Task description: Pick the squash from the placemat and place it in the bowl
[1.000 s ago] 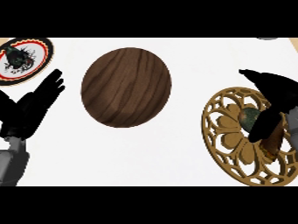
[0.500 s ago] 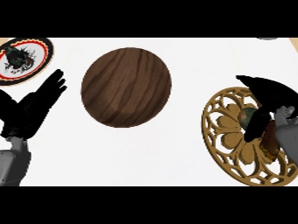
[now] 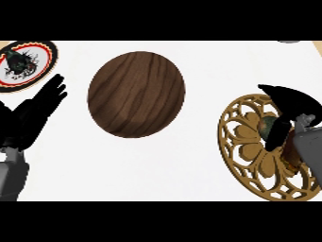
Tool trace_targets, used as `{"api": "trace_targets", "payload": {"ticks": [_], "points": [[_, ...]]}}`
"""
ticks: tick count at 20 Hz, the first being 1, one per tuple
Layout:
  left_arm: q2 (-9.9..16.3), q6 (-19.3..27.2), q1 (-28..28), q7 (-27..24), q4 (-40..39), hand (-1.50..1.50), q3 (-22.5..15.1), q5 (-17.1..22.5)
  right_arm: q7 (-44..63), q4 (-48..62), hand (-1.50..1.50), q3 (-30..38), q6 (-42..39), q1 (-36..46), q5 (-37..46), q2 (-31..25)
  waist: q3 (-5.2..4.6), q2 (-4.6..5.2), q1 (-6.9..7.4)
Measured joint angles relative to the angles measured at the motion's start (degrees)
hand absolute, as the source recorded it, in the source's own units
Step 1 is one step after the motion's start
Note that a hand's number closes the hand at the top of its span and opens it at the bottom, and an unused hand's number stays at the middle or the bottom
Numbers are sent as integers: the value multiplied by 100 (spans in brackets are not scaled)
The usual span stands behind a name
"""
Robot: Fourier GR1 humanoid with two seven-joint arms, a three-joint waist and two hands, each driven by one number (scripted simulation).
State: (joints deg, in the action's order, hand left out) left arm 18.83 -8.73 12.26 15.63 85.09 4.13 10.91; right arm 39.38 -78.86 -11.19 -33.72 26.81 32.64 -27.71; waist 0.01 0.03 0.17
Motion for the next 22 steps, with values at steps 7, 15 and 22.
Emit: {"api": "trace_targets", "payload": {"ticks": [7, 15, 22], "points": [[-111, -92, -24, -27, 13, 0, 90, -143, -558, 635, -150, 158, 200, -22, 523, 210, 0, 0, 2], [-267, -147, -119, -59, 69, 0, 119, -283, -1422, 1259, 150, 307, 610, 155, 1033, 254, 1, 2, 17], [-364, -115, 82, 50, 13, 0, 165, -389, -1934, 1500, 150, 364, 1004, 171, 1446, 399, -9, -8, -1]]}}
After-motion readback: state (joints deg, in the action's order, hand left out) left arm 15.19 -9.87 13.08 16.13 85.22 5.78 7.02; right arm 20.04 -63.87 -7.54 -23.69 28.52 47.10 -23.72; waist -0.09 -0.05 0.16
